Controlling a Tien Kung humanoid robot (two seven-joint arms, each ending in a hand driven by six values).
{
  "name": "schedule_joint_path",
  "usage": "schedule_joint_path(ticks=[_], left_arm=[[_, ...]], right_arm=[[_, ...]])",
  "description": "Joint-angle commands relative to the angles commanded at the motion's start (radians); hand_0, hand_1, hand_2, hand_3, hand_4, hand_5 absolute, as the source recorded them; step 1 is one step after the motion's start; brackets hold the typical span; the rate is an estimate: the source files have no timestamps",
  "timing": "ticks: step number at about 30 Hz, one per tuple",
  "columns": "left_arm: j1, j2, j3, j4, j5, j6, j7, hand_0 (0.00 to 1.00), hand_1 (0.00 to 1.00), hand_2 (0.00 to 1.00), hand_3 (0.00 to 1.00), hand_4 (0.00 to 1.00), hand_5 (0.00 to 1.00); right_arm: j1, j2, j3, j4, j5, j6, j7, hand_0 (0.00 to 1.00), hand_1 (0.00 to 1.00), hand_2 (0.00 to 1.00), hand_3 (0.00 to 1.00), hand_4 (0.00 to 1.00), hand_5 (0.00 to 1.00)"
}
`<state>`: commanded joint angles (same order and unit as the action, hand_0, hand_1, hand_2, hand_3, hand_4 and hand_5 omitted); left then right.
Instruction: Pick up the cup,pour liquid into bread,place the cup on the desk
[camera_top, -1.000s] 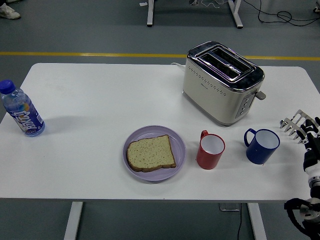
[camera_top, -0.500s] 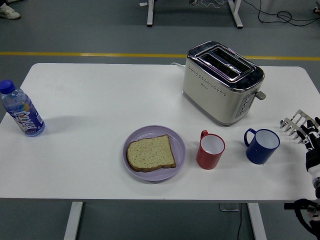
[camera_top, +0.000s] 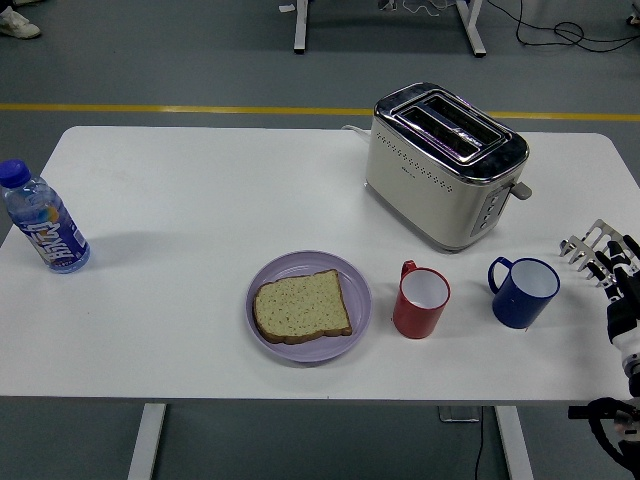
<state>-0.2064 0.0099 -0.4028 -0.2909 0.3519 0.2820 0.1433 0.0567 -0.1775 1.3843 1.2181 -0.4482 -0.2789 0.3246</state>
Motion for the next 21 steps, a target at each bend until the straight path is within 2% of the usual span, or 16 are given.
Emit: schedule_joint_path(ticks=[21], left_arm=[[0.011, -0.002, -0.02, 0.0, 0.034, -0.001, 0.011, 0.681, 0.68, 0.691, 0.544, 0.255, 0.998]], right_arm=[[-0.004, -0.001, -0.015, -0.014, 0.023, -0.006, -0.004, 0.67, 0.583, 0.64, 0.639, 0.75, 0.143]])
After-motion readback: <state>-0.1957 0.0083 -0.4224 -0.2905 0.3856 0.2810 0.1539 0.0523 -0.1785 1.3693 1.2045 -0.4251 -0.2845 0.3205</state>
